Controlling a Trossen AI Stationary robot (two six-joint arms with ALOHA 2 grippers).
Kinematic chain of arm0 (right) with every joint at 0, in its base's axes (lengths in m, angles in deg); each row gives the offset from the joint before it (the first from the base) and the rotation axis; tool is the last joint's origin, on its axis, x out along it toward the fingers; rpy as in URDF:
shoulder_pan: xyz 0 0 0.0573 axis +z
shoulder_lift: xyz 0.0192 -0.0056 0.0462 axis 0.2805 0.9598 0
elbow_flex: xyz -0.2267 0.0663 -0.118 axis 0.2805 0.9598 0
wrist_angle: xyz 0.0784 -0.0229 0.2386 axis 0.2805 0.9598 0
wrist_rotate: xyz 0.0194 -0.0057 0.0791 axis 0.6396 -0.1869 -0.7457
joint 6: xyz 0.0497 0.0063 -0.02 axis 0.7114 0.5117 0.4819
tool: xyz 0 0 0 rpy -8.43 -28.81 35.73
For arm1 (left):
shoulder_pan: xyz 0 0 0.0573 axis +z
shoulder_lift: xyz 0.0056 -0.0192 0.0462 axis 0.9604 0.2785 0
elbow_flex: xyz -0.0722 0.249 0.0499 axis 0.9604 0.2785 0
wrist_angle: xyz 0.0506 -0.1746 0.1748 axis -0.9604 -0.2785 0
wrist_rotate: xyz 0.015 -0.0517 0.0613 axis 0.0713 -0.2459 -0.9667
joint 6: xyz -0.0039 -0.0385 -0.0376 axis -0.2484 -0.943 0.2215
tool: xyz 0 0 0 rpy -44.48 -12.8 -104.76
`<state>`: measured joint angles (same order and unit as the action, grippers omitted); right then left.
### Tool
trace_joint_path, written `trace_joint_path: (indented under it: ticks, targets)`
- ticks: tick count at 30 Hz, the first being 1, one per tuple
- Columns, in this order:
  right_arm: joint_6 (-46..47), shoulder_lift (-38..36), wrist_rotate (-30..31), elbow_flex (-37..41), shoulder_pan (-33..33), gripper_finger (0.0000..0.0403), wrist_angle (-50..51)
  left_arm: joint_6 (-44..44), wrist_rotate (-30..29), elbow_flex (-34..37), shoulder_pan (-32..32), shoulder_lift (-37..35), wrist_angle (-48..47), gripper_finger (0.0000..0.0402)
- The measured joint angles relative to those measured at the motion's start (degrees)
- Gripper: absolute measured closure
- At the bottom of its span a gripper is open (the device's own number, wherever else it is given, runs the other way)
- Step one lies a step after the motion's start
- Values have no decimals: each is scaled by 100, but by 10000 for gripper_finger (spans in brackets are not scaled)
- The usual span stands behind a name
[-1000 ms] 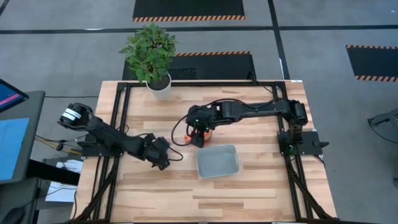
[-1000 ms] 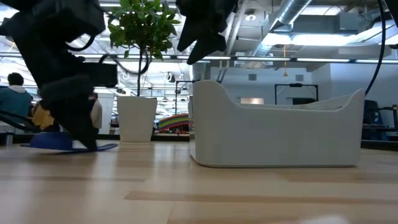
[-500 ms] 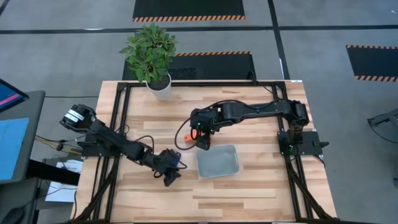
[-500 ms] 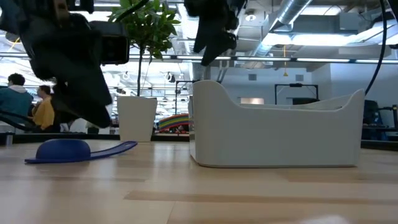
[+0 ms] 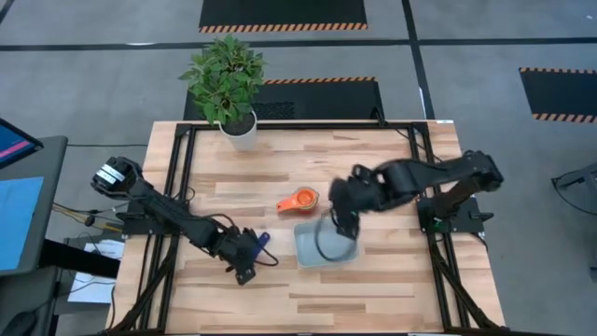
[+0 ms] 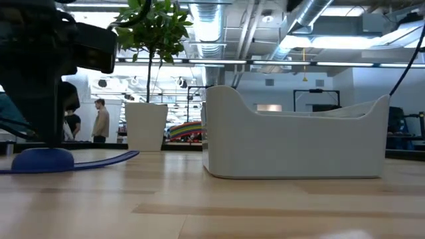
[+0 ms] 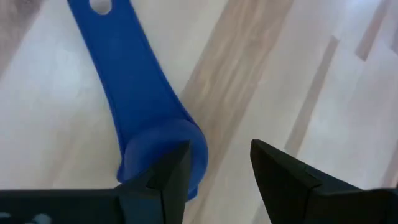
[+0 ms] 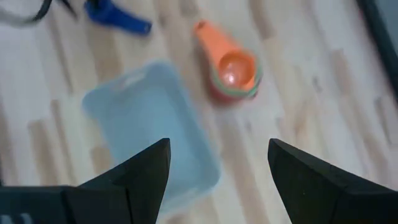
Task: Nest measuring cups in basket
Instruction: Stack the dark blue measuring cup on top of the orange measuring cup
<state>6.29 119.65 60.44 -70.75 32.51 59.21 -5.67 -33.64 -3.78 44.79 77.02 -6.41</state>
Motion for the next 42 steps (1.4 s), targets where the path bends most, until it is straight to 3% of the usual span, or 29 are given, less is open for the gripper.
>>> trace_joint_path:
  ticks: [7, 10, 15, 21, 26, 30, 42]
  targets:
    - [1097, 131, 275, 85, 1235, 113, 660, 284, -90, -91, -11, -205, 85, 237]
    - [1958, 198, 271, 316, 1700, 113, 657, 386, -270, -137, -32, -242, -612, 237]
    - [3664, 187, 253, 873, 2368, 113, -86, 147, -1011, -161, -1, -253, -1815, 237]
    - [4975, 506, 237, 1325, 2758, 113, -1555, 822, -1733, -155, 18, -243, -1955, 237]
    - [4881, 1271, 144, 1179, 2705, 113, -2773, 1449, -1687, 101, 190, -243, -1705, 237]
    - [4793, 1761, 164, 818, 2550, 113, -2818, 1536, -1694, 317, 226, -243, -1350, 237]
    - [4313, 1734, 609, 338, 2102, 113, -2752, 2265, -1368, 249, 87, 740, 463, 286]
